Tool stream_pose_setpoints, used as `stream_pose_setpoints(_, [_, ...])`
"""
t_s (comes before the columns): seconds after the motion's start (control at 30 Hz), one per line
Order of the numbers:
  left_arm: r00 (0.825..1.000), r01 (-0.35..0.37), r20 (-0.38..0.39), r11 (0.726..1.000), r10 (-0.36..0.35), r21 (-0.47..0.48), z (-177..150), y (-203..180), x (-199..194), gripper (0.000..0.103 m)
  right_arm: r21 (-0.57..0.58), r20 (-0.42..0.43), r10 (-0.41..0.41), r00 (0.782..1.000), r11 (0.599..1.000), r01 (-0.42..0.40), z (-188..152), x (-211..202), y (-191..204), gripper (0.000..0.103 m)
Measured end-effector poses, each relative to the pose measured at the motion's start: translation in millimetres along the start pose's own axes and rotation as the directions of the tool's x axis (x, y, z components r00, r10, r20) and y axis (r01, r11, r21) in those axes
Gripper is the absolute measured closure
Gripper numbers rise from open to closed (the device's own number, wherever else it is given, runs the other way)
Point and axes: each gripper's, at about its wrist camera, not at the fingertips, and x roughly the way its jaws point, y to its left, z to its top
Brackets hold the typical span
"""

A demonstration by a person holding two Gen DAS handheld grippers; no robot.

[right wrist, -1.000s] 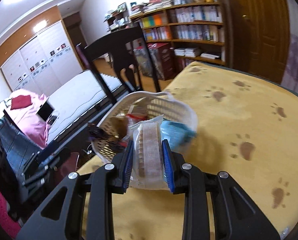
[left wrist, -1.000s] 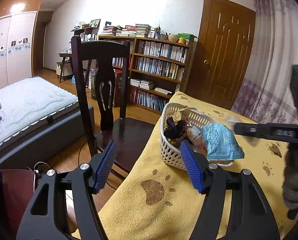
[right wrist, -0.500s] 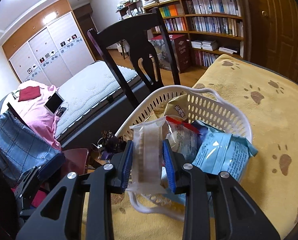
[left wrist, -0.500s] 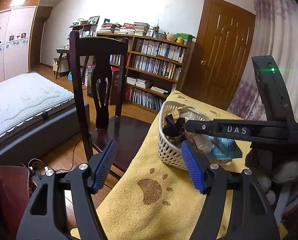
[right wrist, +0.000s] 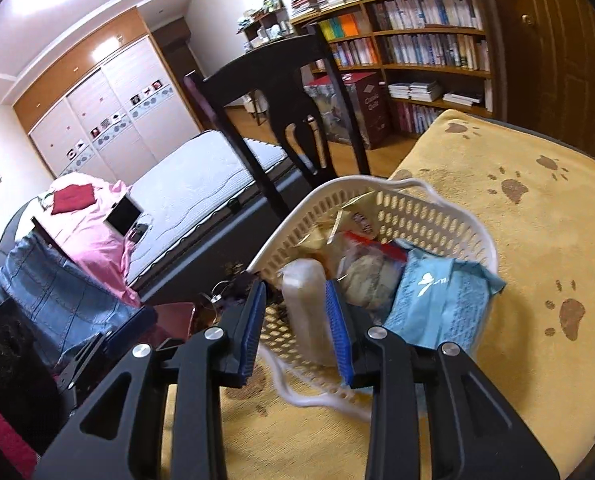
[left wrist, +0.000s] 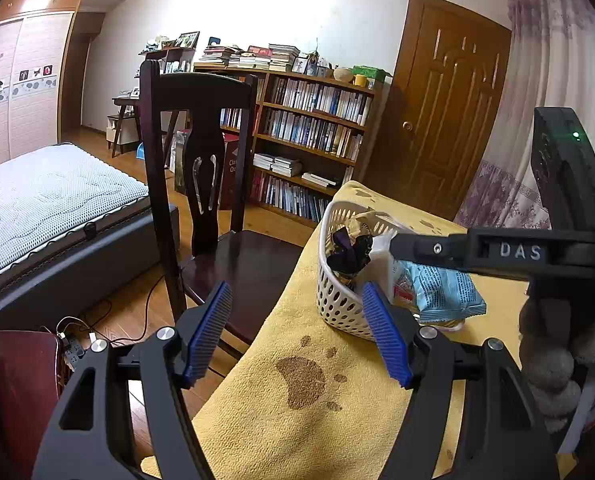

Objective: Organize snacks
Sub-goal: 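Carry the clear plastic tube over the basket with the right gripper, then open the right gripper to drop the tube into the basket, then move the right gripper to the silver-wrapped candy and grasp it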

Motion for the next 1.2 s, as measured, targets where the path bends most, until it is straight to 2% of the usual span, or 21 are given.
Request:
stream_pose_setpoints(0.1, [1.000, 0.000, -0.001, 1.000, 0.000, 0.002, 0, 0, 0, 0.033, 0.005, -0.027, 0.033, 0.999, 0.999, -0.033, -4, 4, 3, 0.071])
stream_pose_setpoints(0.23, [1.000, 0.001, -0.005, 1.000, -0.001, 0.007, -1, -1, 1, 0.032, 0.003, -0.037, 0.019, 0.999, 1.000, -0.019, -8, 8, 0, 0.071])
stream_pose_setpoints(0.27, [1.000, 0.002, -0.006, 1.000, -0.001, 0.009, -1, -2, 2, 0.025, 0.004, -0.032, 0.016, 0.999, 1.000, -0.016, -8, 6, -1, 0.071])
stream_pose_setpoints(0.37, [1.000, 0.005, -0.008, 1.000, -0.005, 0.019, -2, -6, 2, 0.017, 0.007, -0.009, 0.004, 1.000, 1.000, -0.004, -11, -4, -6, 0.071])
stream_pose_setpoints(0.47, [1.000, 0.014, -0.010, 0.999, -0.014, 0.032, -3, -11, 1, 0.009, 0.002, 0.030, -0.027, 0.999, 1.000, 0.027, -17, -20, -11, 0.059])
stream_pose_setpoints(0.8, [1.000, 0.030, -0.004, 0.994, -0.030, 0.104, -6, -36, -8, 0.008, 0.078, 0.076, -0.141, 0.987, 0.988, 0.135, -63, -78, -58, 0.057])
stream_pose_setpoints(0.97, [0.999, 0.044, -0.011, 0.987, -0.043, 0.153, -9, -56, -12, 0.008, 0.145, 0.098, -0.243, 0.965, 0.963, 0.228, -95, -120, -97, 0.057])
stream_pose_setpoints(1.2, [0.995, 0.103, -0.037, 0.970, -0.098, 0.219, -13, -94, -17, 0.008, 0.256, 0.090, -0.390, 0.917, 0.898, 0.357, -148, -177, -155, 0.057])
